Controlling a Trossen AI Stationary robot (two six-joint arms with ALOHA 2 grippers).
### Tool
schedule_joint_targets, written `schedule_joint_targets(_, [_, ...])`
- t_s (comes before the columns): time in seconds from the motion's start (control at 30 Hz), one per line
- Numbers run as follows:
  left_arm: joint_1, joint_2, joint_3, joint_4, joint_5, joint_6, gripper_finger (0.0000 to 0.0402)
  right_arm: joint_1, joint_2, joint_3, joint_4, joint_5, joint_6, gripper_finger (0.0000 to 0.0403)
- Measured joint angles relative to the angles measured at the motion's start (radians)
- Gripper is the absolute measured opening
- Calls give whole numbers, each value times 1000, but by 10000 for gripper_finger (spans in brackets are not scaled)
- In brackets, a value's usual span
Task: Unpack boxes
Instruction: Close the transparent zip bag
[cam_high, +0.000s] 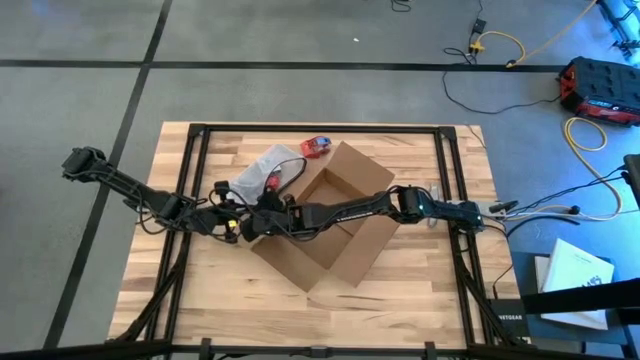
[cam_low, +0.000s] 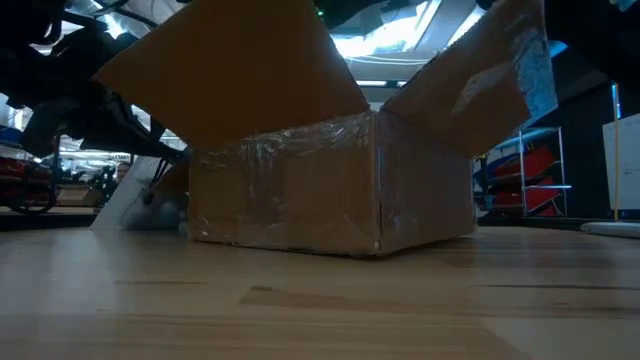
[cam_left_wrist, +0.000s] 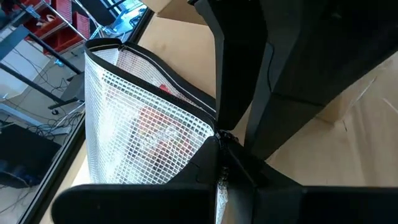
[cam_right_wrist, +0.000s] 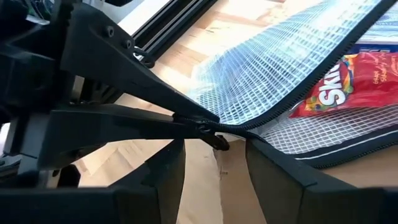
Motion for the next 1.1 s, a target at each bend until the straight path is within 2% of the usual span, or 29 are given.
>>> schedule_joint_targets(0.37, [0,0,0,31,-3,1,0,2,0,0,4,57,2,152])
schedule_joint_targets(0.5, [0,0,0,35,-1,1,0,2,0,0,11,55,3,117])
schedule_joint_targets(0.7, [0,0,1,37,12,1,0,1,0,0,19,19,11,17])
schedule_joint_targets(0.9, [0,0,1,35,12,2,0,1,-2,0,18,19,26,4])
schedule_joint_targets(1.1, [-1,0,3,40,16,3,0,-1,-35,0,-57,5,-5,1])
